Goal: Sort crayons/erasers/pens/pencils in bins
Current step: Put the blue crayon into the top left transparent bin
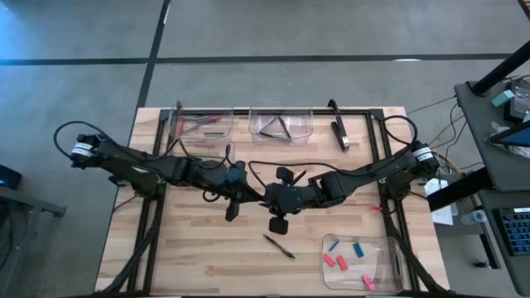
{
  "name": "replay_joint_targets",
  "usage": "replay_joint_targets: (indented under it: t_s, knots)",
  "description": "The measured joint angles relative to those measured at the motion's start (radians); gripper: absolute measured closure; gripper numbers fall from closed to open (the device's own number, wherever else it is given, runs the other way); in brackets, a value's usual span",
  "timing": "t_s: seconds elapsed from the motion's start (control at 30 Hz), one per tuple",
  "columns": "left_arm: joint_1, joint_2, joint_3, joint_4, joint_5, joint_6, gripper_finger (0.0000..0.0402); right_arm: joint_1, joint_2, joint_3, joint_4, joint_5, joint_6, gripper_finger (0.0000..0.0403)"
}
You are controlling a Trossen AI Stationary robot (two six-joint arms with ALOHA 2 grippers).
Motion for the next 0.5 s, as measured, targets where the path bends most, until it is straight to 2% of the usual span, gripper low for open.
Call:
replay_joint_targets:
  t_s: [0.33, 0.5]
  knots:
    - [0.057, -0.073, -0.001, -0.126, 0.000, 0.065, 0.0401, -0.018, -0.019, 0.001, -0.005, 0.033, -0.002, 0.0220]
    - [0.110, -0.143, -0.001, -0.236, -0.002, 0.129, 0.0398, -0.047, -0.065, 0.002, -0.059, 0.132, 0.015, 0.0166]
